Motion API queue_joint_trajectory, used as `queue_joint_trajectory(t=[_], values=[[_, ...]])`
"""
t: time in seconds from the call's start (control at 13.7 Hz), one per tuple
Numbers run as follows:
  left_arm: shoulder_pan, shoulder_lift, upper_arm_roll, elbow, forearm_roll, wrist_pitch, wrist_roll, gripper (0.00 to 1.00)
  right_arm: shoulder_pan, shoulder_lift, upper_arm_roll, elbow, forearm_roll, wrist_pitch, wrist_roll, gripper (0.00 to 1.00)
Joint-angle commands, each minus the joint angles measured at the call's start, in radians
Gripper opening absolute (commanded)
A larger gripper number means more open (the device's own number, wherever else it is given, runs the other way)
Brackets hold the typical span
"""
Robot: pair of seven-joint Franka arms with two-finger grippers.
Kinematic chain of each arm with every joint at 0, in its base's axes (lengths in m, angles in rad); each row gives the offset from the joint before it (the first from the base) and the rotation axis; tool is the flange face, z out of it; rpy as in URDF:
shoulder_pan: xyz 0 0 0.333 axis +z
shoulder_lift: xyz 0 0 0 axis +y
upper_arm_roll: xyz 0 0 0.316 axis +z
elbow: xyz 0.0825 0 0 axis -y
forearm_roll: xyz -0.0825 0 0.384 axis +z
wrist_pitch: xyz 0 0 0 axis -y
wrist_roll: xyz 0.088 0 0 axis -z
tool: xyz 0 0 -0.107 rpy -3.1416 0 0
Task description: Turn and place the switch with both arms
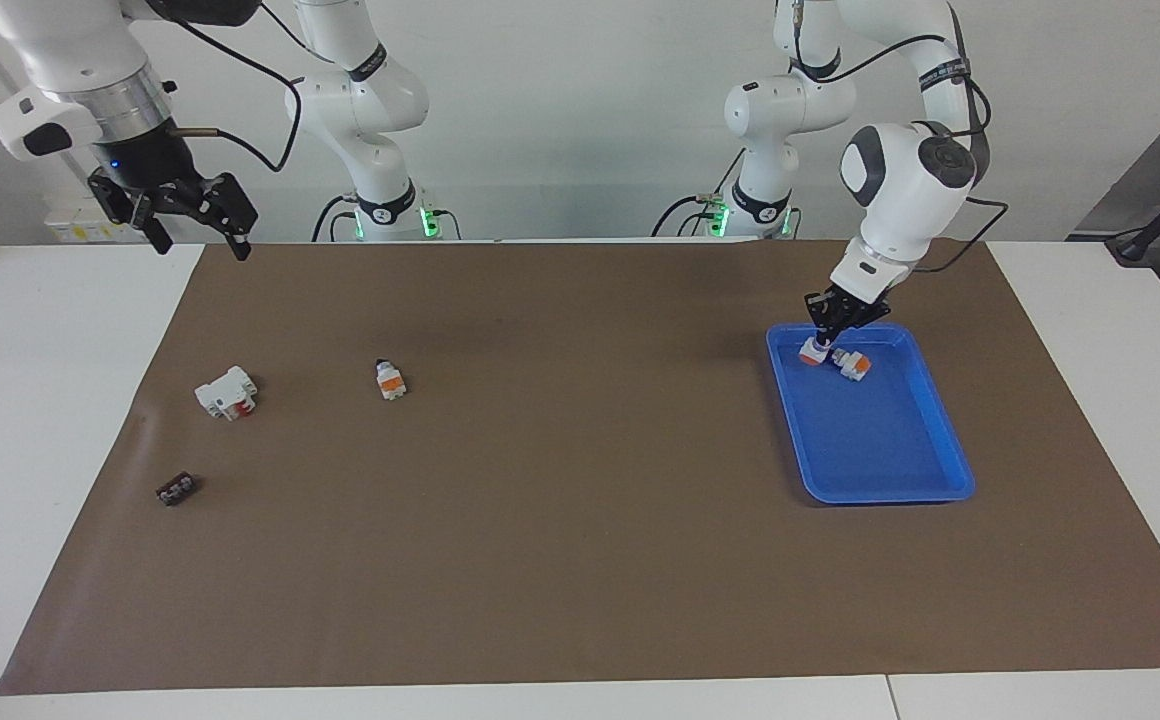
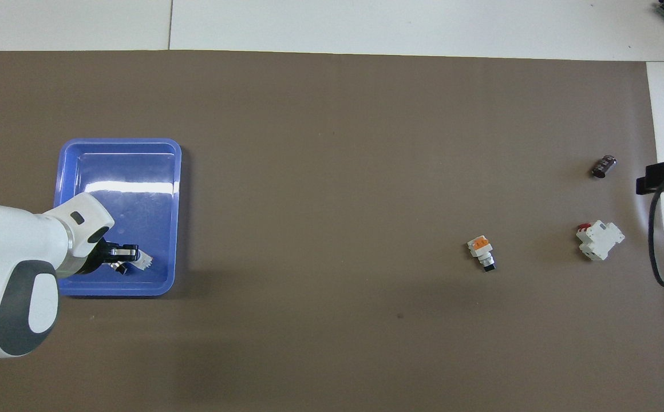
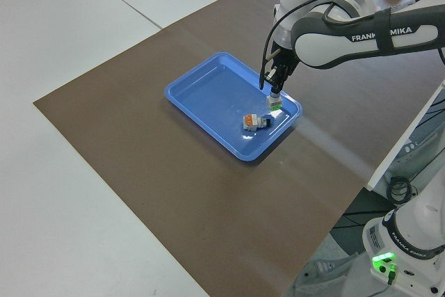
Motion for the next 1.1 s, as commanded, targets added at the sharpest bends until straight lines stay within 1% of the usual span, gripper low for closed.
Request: queue_joint_trajectory(t=[0.0, 0.07, 0.15, 0.29, 0.44, 0.59, 0.66, 0.8, 0.88, 0.95, 1.02], values=[[0.006, 0.008, -0.003, -0.009, 0.018, 0.03, 0.035, 0.42, -0.003, -0.001, 0.026, -0.013, -0.031, -0.028, -0.038, 1.0], [0.008, 0.016, -0.003, 0.008, 0.016, 0.03, 0.063, 0.55, -0.003, -0.002, 0.028, -0.014, -0.03, -0.029, -0.041, 1.0], [0.008, 0.04, -0.001, 0.044, 0.016, 0.018, 0.069, 0.57, 0.0, -0.002, 0.028, -0.014, -0.03, -0.029, -0.037, 1.0], [0.006, 0.075, -0.001, 0.145, 0.017, -0.048, 0.069, 0.57, 0.011, -0.005, 0.028, -0.013, -0.031, -0.046, -0.035, 1.0], [0.002, 0.112, -0.001, 0.277, 0.042, -0.156, 0.068, 0.56, 0.011, -0.007, 0.028, -0.013, -0.031, -0.045, -0.034, 1.0], [-0.012, 0.131, -0.003, 0.423, 0.1, -0.313, 0.062, 0.56, -0.001, -0.01, 0.024, -0.013, -0.015, -0.048, -0.04, 1.0], [-0.014, 0.131, -0.003, 0.483, 0.102, -0.394, 0.062, 0.56, -0.001, -0.01, 0.023, -0.013, -0.015, -0.048, -0.04, 1.0], [-0.02, 0.131, -0.004, 0.633, 0.116, -0.593, 0.062, 0.56, 0.006, -0.013, 0.024, -0.013, -0.015, -0.048, -0.041, 1.0], [-0.02, 0.138, -0.004, 0.708, 0.129, -0.681, 0.062, 0.56, 0.009, -0.013, 0.024, -0.013, -0.015, -0.048, -0.041, 1.0], [-0.02, 0.163, -0.004, 0.78, 0.134, -0.758, 0.063, 0.57, 0.009, -0.013, 0.024, -0.013, -0.015, -0.048, -0.041, 1.0], [-0.02, 0.181, -0.004, 0.854, 0.123, -0.824, 0.062, 0.71, 0.009, -0.013, 0.024, -0.013, -0.015, -0.048, -0.041, 1.0]])
